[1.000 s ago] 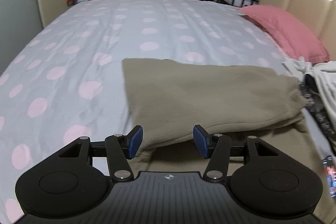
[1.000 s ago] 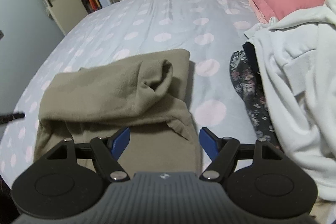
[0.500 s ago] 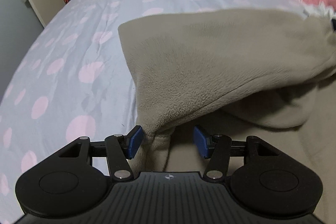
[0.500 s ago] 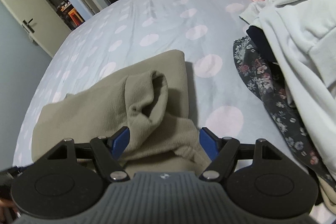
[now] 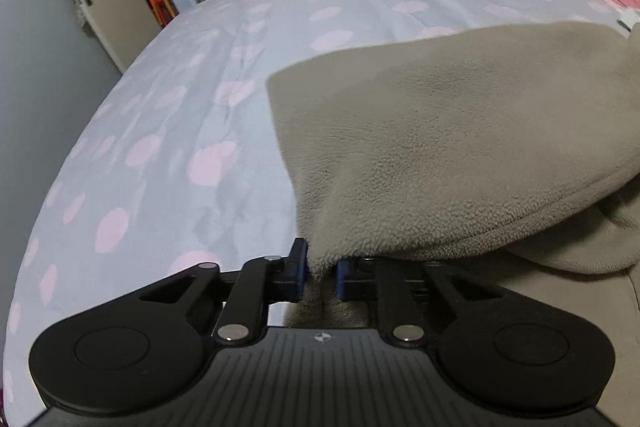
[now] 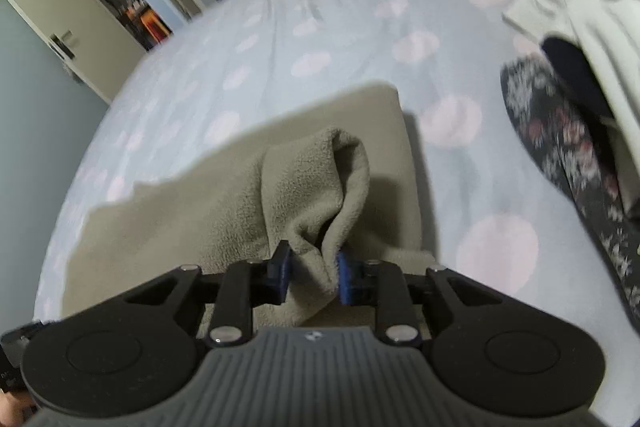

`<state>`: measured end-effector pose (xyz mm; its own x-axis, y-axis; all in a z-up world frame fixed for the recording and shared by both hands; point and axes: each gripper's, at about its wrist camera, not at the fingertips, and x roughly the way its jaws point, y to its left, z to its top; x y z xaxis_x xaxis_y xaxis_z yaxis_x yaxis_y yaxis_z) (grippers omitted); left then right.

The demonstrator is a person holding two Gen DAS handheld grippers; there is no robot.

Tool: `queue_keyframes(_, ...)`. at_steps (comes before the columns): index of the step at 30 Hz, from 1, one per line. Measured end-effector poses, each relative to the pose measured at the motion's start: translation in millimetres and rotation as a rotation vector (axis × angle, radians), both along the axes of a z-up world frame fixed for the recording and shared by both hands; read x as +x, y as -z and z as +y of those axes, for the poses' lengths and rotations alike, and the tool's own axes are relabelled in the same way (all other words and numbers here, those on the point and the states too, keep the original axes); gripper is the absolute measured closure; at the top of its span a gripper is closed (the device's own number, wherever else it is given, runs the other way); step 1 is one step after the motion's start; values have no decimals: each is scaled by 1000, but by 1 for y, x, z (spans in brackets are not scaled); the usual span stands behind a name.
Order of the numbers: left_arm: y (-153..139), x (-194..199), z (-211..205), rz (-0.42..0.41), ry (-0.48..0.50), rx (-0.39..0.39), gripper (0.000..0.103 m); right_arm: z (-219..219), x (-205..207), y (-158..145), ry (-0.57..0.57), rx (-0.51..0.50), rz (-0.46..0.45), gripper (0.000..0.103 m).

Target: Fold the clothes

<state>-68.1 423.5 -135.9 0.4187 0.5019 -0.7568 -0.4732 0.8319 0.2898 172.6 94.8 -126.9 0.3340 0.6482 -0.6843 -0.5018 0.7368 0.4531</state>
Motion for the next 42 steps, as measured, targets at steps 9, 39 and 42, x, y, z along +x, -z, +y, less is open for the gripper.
queue_keyframes(9, 25, 1, 12, 69, -13, -76, 92, 4, 10, 31, 8, -124, 5, 81)
queue_keyframes(39, -6, -89, -21, 39, -35, -210, 55, -54, -93, 36, -311, -412, -146, 46)
queue_keyframes(42, 4, -105, -23, 58, -71, -265, 54, -63, -99, 41, -305, -441, -149, 43)
